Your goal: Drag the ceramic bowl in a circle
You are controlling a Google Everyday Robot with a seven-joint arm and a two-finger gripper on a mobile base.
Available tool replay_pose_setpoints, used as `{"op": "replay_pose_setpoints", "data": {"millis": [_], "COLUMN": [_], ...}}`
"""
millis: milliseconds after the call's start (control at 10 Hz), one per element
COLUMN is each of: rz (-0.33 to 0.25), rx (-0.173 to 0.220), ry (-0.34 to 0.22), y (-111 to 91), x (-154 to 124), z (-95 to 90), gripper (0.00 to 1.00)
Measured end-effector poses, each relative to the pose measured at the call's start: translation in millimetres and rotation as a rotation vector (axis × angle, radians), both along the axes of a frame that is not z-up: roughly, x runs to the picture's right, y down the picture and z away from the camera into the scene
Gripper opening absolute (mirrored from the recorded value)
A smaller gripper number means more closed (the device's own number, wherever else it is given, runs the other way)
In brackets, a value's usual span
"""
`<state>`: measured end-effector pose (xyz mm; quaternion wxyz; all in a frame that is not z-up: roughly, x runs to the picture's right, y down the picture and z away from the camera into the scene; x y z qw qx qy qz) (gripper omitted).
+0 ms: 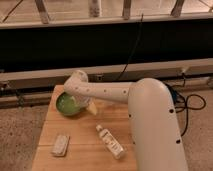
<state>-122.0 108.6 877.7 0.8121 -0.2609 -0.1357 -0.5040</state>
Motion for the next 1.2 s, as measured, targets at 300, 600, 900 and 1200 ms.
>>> {"op": "replay_pose_setpoints", "data": {"millis": [300, 600, 900, 1200], "rz": [-0.002, -0.006, -0.014, -0.015], "rx": [-0.007, -0.012, -0.017, -0.027], "ry": [-0.004, -0.007, -0.010, -0.011], "y": [3.0, 4.8, 7.0, 9.4], "x": [-0.9, -3.3, -5.8, -5.3], "z": [2.1, 2.8, 4.2, 5.6], "gripper": [0.80, 0.80, 0.80, 0.80]}}
